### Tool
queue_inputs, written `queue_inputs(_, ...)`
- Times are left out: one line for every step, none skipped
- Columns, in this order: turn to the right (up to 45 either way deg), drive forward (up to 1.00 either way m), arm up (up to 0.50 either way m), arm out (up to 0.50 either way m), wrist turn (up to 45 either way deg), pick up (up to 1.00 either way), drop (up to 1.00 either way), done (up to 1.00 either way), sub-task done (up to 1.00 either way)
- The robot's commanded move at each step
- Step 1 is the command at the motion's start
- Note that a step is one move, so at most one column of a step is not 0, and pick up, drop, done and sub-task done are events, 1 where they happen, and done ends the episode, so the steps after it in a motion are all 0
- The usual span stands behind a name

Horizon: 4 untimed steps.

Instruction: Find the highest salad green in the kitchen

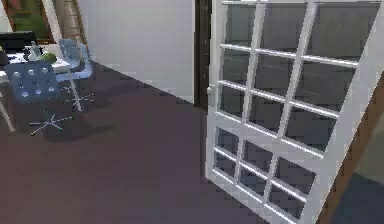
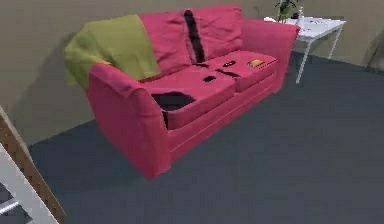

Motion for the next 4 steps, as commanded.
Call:
queue_inputs(-39.0, 0.0, 0.0, 0.0, 0.0, 0.0, 0.0, 0.0, 0.0)
queue_inputs(0.0, 1.0, 0.0, 0.0, 0.0, 0.0, 0.0, 0.0, 0.0)
queue_inputs(0.0, 0.2, 0.0, 0.0, 0.0, 0.0, 0.0, 0.0, 0.0)
queue_inputs(-18.0, 0.0, 0.0, 0.0, 0.0, 0.0, 0.0, 0.0, 0.0)
